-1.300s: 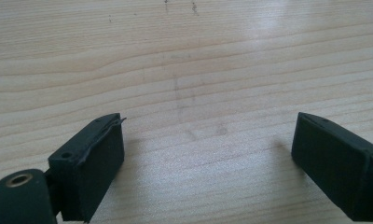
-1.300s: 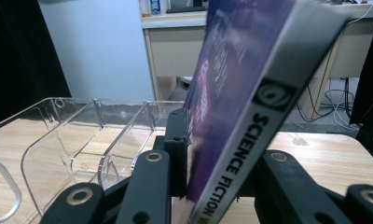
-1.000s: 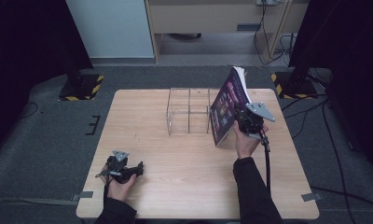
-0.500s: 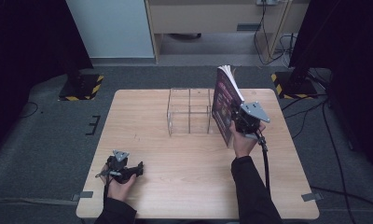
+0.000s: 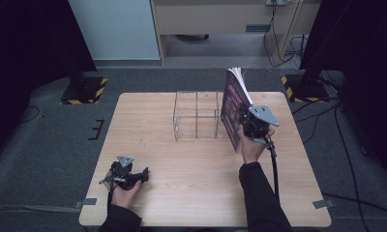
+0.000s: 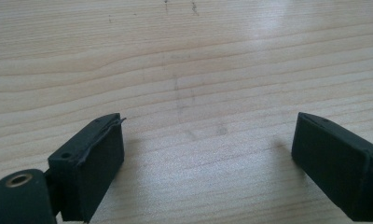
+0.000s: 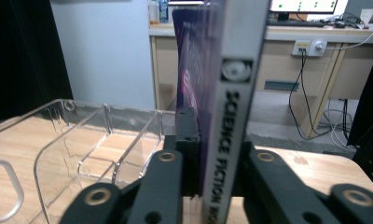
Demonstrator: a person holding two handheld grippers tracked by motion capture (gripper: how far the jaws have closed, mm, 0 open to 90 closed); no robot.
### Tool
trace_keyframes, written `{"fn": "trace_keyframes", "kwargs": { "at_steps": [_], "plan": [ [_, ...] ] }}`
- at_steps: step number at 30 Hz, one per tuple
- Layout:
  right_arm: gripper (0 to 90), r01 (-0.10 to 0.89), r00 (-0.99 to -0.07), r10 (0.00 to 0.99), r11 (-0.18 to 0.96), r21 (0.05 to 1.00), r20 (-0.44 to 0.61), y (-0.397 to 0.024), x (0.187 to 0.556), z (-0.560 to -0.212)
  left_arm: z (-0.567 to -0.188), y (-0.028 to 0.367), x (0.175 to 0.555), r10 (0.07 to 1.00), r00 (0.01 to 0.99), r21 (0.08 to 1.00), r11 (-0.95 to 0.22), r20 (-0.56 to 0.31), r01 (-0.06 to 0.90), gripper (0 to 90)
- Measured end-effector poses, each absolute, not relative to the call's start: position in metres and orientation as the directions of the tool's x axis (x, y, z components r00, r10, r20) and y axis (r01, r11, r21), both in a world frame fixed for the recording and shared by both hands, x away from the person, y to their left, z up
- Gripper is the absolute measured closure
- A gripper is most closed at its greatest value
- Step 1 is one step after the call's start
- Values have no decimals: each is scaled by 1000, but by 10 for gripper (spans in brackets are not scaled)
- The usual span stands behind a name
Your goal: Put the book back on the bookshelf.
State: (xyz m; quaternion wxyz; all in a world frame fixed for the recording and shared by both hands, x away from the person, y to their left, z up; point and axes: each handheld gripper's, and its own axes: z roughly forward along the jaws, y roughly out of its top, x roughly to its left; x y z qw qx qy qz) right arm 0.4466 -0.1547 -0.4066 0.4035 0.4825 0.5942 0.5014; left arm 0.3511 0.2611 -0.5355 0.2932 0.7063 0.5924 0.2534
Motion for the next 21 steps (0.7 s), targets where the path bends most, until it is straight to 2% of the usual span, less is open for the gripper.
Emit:
{"fn": "trace_keyframes", "kwargs": {
  "at_steps": [4,8,14,19,21],
  "plan": [
    [728,205,-204,979,40,978,3,-157,448,-414,-536,261,351,986,168,716,-124,9,687,86],
    [682,215,-209,978,28,976,18,-160,449,-418,-536,261,351,985,169,714,-126,10,688,86],
    [564,214,-219,975,19,977,29,-163,448,-415,-536,261,351,985,170,714,-126,10,688,86],
    [373,218,-250,967,6,976,50,-166,446,-411,-536,261,351,986,168,716,-124,9,687,86],
    [335,223,-259,965,9,975,51,-169,444,-409,-536,261,351,985,169,714,-126,11,688,85]
  ]
}}
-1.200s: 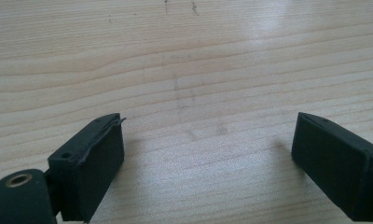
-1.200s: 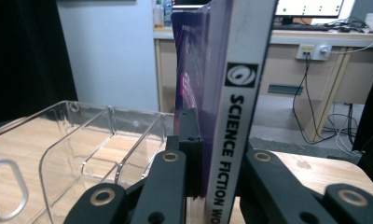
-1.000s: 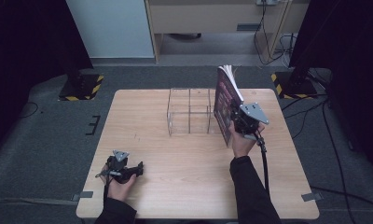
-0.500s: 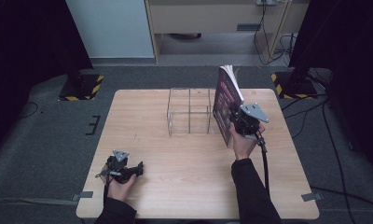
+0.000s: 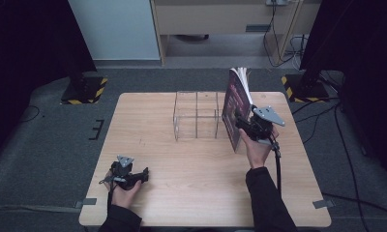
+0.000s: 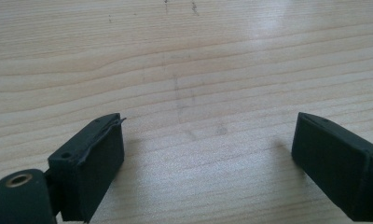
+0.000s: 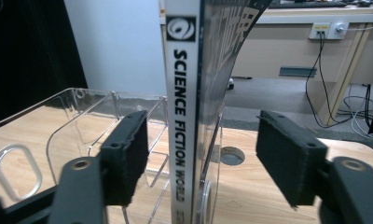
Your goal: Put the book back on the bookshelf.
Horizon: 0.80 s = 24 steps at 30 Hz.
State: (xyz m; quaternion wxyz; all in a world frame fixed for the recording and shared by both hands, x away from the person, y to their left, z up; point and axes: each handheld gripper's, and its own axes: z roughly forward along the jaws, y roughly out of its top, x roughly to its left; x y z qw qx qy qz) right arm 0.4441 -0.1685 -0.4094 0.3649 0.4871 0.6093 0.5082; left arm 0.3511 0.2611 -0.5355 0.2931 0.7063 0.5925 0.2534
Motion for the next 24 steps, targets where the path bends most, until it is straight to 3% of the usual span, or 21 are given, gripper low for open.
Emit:
{"fn": "trace_keyframes", "kwargs": {
  "at_steps": [6,13,24],
  "plan": [
    [162,277,-336,941,54,959,45,-173,438,-407,-536,261,351,985,170,714,-126,11,688,85],
    [130,284,-373,928,118,952,-4,-179,424,-409,-536,261,351,986,169,714,-126,11,688,85],
    [108,331,-419,908,132,934,20,-203,404,-430,-536,261,351,986,166,715,-123,10,688,84]
  ]
}}
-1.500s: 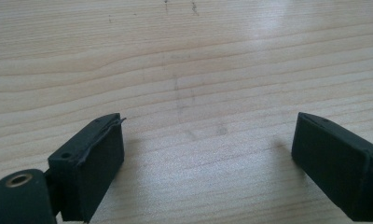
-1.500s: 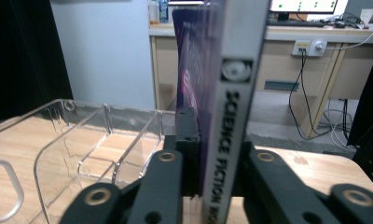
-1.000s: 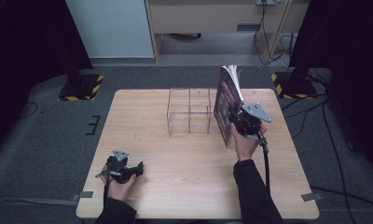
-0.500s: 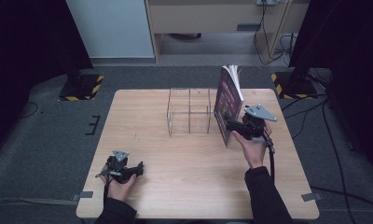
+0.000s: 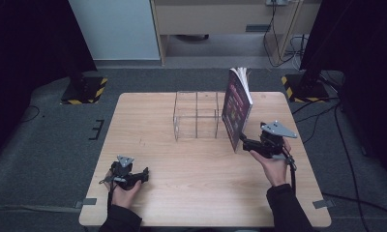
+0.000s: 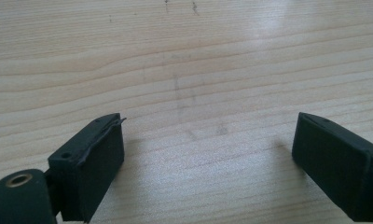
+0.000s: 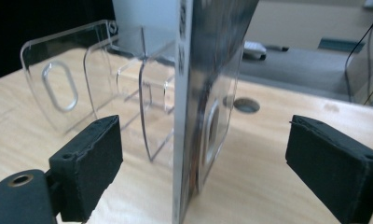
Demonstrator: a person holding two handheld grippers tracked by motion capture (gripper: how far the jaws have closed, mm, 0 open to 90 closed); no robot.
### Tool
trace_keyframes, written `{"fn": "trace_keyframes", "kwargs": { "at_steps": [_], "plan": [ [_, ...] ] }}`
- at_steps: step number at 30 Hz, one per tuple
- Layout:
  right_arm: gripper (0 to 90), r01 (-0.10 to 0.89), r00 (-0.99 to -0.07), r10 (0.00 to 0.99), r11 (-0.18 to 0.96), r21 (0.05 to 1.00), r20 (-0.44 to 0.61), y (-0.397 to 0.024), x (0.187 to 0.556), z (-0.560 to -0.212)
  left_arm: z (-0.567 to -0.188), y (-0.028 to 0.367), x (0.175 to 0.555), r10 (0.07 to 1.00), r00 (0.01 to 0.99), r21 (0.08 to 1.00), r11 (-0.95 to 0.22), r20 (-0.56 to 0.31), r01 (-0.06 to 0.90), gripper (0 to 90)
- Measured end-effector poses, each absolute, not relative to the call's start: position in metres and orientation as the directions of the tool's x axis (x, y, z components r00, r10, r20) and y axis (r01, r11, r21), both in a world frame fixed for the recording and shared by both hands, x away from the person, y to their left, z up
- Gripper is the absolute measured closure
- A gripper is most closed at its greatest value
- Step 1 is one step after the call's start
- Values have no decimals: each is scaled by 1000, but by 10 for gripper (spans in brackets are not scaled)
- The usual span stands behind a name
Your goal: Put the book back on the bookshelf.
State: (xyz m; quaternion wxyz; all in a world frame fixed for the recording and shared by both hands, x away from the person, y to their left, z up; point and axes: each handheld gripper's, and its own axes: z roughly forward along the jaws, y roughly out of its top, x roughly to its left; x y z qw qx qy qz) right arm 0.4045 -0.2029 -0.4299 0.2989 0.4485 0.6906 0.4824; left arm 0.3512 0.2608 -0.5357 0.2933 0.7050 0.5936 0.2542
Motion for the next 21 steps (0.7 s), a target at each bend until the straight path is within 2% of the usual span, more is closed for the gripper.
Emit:
{"fn": "trace_keyframes", "kwargs": {
  "at_steps": [7,21],
  "plan": [
    [101,390,-429,903,155,908,30,-223,395,-456,-536,261,351,986,166,715,-123,10,688,84],
    [85,526,-389,921,218,822,5,-260,385,-510,-536,261,351,986,165,715,-123,11,688,82]
  ]
}}
